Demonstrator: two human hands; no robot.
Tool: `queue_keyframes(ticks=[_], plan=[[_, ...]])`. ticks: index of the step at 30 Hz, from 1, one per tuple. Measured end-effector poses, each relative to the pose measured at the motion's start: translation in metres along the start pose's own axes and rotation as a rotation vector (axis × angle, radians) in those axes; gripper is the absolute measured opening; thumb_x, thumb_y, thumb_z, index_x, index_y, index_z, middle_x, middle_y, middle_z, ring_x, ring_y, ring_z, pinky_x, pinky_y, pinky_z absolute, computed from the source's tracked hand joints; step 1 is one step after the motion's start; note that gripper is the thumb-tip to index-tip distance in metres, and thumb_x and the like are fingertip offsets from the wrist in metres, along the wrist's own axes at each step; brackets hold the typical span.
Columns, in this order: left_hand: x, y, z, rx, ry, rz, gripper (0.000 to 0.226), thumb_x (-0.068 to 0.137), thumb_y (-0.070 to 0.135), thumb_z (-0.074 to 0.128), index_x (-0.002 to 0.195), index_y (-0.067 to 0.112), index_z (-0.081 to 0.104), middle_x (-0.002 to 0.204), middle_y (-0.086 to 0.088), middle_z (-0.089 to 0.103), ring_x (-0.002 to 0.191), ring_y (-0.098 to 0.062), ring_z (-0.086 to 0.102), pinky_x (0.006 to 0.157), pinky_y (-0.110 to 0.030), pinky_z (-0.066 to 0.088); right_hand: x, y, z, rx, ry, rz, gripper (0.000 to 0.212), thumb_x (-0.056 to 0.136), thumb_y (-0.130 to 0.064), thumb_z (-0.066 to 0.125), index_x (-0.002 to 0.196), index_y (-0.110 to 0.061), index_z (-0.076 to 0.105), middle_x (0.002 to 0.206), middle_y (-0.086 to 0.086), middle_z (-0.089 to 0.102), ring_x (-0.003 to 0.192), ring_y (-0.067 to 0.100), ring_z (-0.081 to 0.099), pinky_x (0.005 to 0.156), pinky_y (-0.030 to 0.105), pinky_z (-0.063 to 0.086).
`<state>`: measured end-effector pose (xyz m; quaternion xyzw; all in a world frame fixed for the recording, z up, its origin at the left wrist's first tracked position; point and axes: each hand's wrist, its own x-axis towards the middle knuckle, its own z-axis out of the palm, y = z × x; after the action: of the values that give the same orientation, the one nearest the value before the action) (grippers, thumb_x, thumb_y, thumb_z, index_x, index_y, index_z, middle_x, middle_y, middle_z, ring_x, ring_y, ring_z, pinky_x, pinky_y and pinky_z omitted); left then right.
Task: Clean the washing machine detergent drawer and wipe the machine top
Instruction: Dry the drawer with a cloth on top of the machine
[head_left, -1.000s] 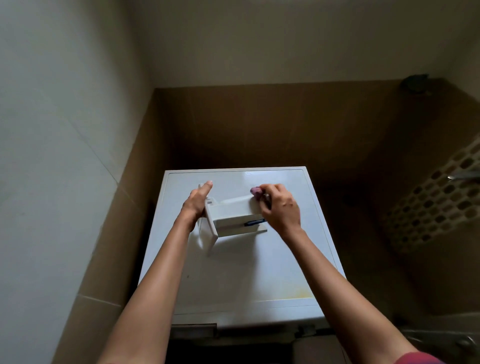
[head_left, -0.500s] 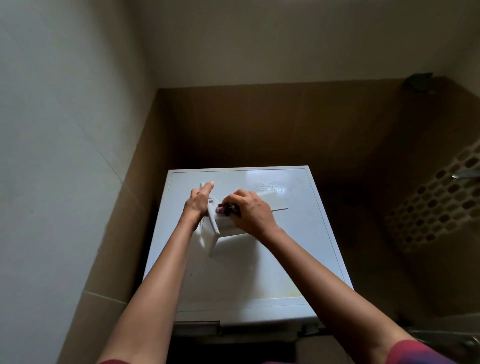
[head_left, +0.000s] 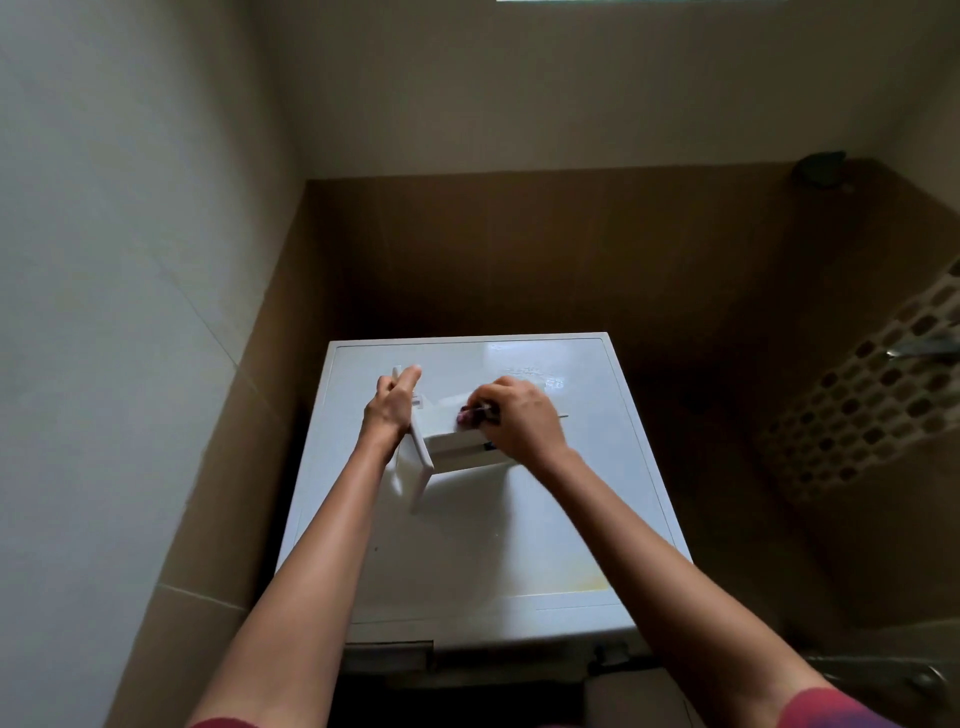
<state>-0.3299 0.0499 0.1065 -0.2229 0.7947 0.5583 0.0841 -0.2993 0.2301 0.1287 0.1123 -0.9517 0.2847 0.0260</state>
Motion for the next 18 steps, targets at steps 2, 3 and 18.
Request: queue_keyframes(ticks=[2,3,18], plan=[[-0.002,0.002,0.0,0.013,0.01,-0.001,0.068,0.085,0.066,0.039,0.134,0.02,0.044,0.135,-0.017,0.05,0.119,-0.035,0.05,0.098,-0.045,0.039,0.001,-0.028,0.015,0.018,-0.023,-0.1,0.021,0.083,-0.03,0.067,0.102,-0.023,0.071,0.103,0.005,0.064,0.093,0.029,0.057,0.08,0.035,0.047],[-0.002,0.003,-0.001,0.023,0.015,-0.003,0.068,0.087,0.067,0.038,0.135,0.019,0.043,0.135,-0.018,0.05,0.119,-0.036,0.05,0.101,-0.047,0.04,0.001,-0.038,0.02,0.004,-0.033,-0.139,0.021,0.084,-0.026,0.064,0.104,-0.022,0.07,0.106,0.005,0.063,0.093,0.029,0.056,0.079,0.036,0.047],[-0.005,-0.001,-0.005,0.041,-0.032,0.035,0.064,0.09,0.064,0.038,0.134,0.017,0.042,0.134,-0.016,0.05,0.107,-0.027,0.051,0.087,-0.038,0.036,0.011,0.073,-0.041,-0.203,0.154,0.505,0.027,0.09,-0.028,0.053,0.111,-0.014,0.064,0.109,0.015,0.059,0.097,0.036,0.06,0.077,0.036,0.049]])
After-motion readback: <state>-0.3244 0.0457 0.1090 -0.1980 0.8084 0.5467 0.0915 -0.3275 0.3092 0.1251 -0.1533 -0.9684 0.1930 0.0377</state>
